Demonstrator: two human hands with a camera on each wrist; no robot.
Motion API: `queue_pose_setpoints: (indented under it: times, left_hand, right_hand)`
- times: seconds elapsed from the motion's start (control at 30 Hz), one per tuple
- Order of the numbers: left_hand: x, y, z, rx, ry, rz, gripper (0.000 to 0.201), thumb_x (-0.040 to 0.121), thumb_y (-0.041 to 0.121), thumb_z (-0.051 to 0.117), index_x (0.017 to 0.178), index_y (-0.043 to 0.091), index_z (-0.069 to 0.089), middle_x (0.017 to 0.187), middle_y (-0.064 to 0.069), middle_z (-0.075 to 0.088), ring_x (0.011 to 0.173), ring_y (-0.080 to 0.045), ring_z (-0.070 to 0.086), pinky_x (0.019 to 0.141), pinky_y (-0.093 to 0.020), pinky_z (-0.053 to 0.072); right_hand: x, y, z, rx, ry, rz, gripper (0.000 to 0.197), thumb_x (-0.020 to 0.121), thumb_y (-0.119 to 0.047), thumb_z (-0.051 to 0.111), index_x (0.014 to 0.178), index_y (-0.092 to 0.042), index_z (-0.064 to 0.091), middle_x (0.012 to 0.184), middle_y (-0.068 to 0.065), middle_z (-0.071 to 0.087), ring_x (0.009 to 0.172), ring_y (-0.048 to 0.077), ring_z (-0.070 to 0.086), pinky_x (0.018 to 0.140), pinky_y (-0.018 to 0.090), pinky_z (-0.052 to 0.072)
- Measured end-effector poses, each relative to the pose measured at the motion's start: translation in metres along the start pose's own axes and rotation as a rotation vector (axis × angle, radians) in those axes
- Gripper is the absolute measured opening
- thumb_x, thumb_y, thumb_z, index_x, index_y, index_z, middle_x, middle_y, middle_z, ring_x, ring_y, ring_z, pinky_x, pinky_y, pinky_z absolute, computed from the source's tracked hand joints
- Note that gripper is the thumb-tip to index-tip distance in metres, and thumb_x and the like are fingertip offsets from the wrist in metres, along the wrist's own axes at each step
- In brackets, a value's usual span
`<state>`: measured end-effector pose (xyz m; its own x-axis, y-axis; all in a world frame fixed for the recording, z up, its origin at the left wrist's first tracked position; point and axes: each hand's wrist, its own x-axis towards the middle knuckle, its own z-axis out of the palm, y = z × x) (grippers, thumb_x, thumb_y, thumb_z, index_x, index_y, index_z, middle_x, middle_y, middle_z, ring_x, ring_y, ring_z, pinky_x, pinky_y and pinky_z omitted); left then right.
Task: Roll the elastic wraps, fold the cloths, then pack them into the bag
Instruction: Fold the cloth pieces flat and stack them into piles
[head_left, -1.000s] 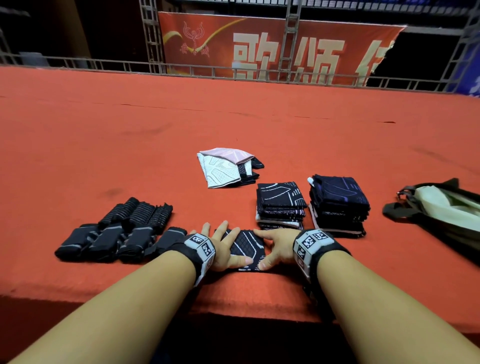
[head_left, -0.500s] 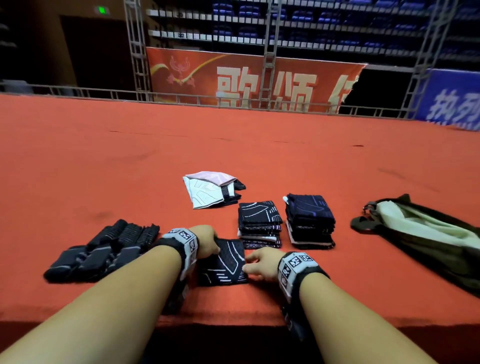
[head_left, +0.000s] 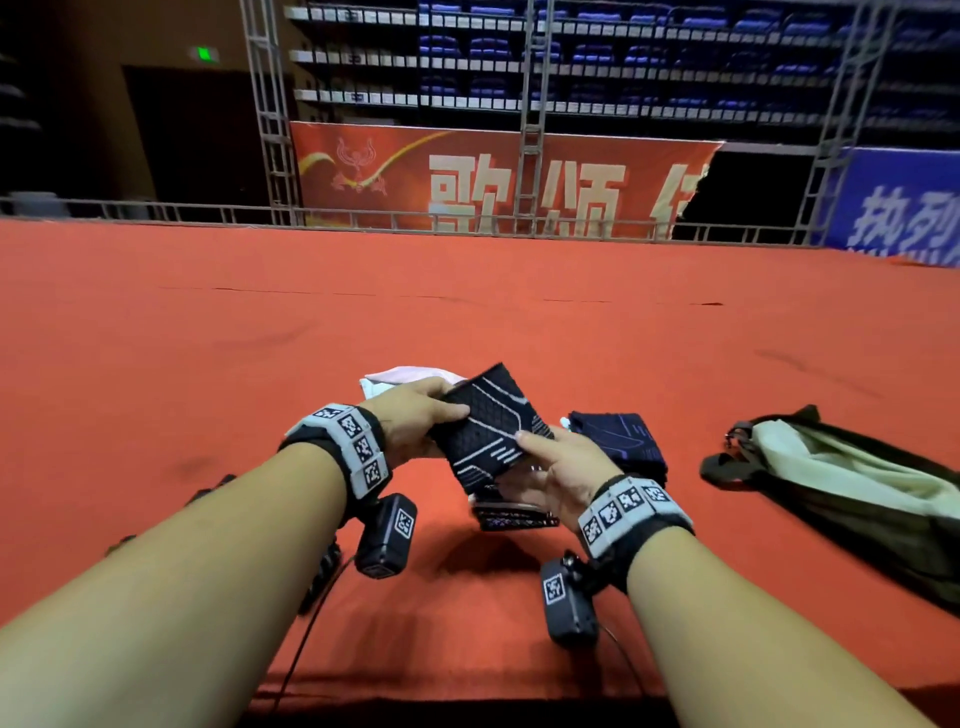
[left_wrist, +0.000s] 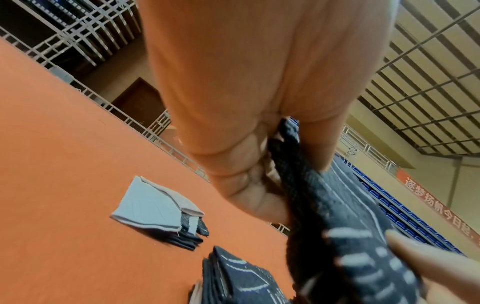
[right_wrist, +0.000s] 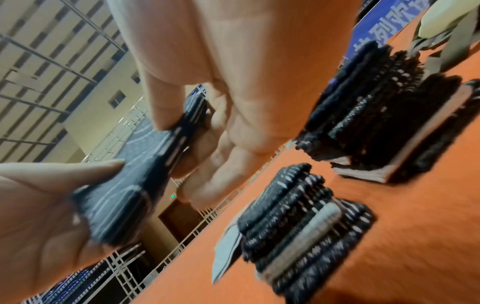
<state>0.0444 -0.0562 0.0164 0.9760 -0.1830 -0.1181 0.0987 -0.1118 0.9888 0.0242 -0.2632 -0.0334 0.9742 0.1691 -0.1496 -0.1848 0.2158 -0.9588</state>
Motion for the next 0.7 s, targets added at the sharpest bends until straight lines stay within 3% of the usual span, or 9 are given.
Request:
queue_pose_setpoints:
  times: [0.13,0.2,0.27,0.33,0.4,0.47,0.53,0.6,0.7]
  left_hand:
    - [0.021,0.0,0.015,-0.045,0.084,-0.02,0.014,0.097,0.006,0.06,0.095,0.017,0.052,0.077,-0.005,0.06,0.051,-0.013,0.061,0.051,-0.029,0.055]
    - [0.032,-0.003,0.02,0.001,0.087,-0.03,0.016,0.096,0.002,0.06,0.091,0.015,0.052,0.074,-0.005,0.057,0.045,-0.011,0.06,0.045,-0.027,0.053]
    - [0.044,-0.01,0.023,0.105,0.08,-0.042,0.022,0.095,0.002,0.063,0.082,0.015,0.05,0.069,-0.007,0.053,0.043,-0.013,0.059,0.05,-0.033,0.059]
    - [0.056,-0.018,0.025,0.203,0.067,-0.065,0.029,0.093,0.006,0.066,0.073,0.015,0.048,0.061,-0.01,0.049,0.048,-0.021,0.06,0.067,-0.044,0.061]
    - [0.067,-0.026,0.025,0.266,0.064,-0.086,0.031,0.093,0.011,0.068,0.072,0.015,0.046,0.053,-0.01,0.052,0.054,-0.028,0.064,0.071,-0.047,0.059]
    - [0.076,-0.031,0.026,0.328,0.057,-0.096,0.029,0.093,0.016,0.07,0.075,0.015,0.048,0.053,-0.011,0.06,0.059,-0.028,0.068,0.06,-0.038,0.057]
    - [0.083,-0.035,0.025,0.399,0.046,-0.097,0.03,0.093,0.019,0.071,0.073,0.015,0.049,0.057,-0.01,0.064,0.059,-0.025,0.068,0.05,-0.028,0.051]
    - [0.088,-0.04,0.025,0.474,0.033,-0.101,0.032,0.092,0.021,0.071,0.07,0.015,0.049,0.059,-0.01,0.064,0.058,-0.024,0.066,0.046,-0.024,0.045]
    - [0.096,-0.049,0.023,0.567,0.034,-0.128,0.03,0.089,0.025,0.073,0.071,0.015,0.051,0.071,-0.014,0.065,0.063,-0.028,0.065,0.052,-0.029,0.049]
  right_hand:
    - [0.026,-0.024,-0.007,-0.096,0.245,-0.135,0.016,0.097,-0.018,0.064,0.112,-0.011,0.061,0.107,0.019,0.071,0.084,0.031,0.072,0.069,0.051,0.062]
    - [0.047,-0.028,-0.018,-0.241,0.345,-0.15,0.035,0.084,-0.034,0.07,0.114,-0.022,0.058,0.107,0.014,0.073,0.084,0.03,0.074,0.071,0.057,0.061]
    - [0.078,-0.023,-0.039,-0.406,0.368,-0.136,0.066,0.068,-0.042,0.065,0.132,-0.031,0.05,0.105,0.012,0.073,0.078,0.029,0.073,0.072,0.058,0.06]
    - [0.088,-0.024,-0.039,-0.525,0.349,-0.14,0.074,0.078,-0.025,0.059,0.148,-0.032,0.038,0.111,0.011,0.071,0.078,0.029,0.071,0.077,0.051,0.06]
    - [0.086,-0.027,-0.029,-0.636,0.324,-0.145,0.071,0.085,-0.009,0.053,0.153,-0.027,0.038,0.133,0.004,0.063,0.098,0.027,0.071,0.089,0.048,0.058]
    - [0.09,-0.025,-0.023,-0.736,0.309,-0.148,0.065,0.087,-0.006,0.051,0.149,-0.022,0.046,0.143,-0.001,0.056,0.118,0.022,0.063,0.102,0.041,0.052]
    - [0.095,-0.021,-0.018,-0.812,0.302,-0.146,0.054,0.089,-0.008,0.053,0.141,-0.019,0.056,0.135,-0.001,0.063,0.118,0.02,0.062,0.103,0.034,0.049]
    - [0.099,-0.017,-0.015,-0.88,0.275,-0.138,0.042,0.09,-0.008,0.05,0.128,-0.016,0.067,0.121,0.001,0.07,0.107,0.022,0.066,0.096,0.032,0.052]
    - [0.105,-0.008,-0.014,-1.053,0.239,-0.09,0.038,0.091,-0.005,0.047,0.12,-0.012,0.07,0.118,0.01,0.07,0.103,0.029,0.066,0.091,0.037,0.055]
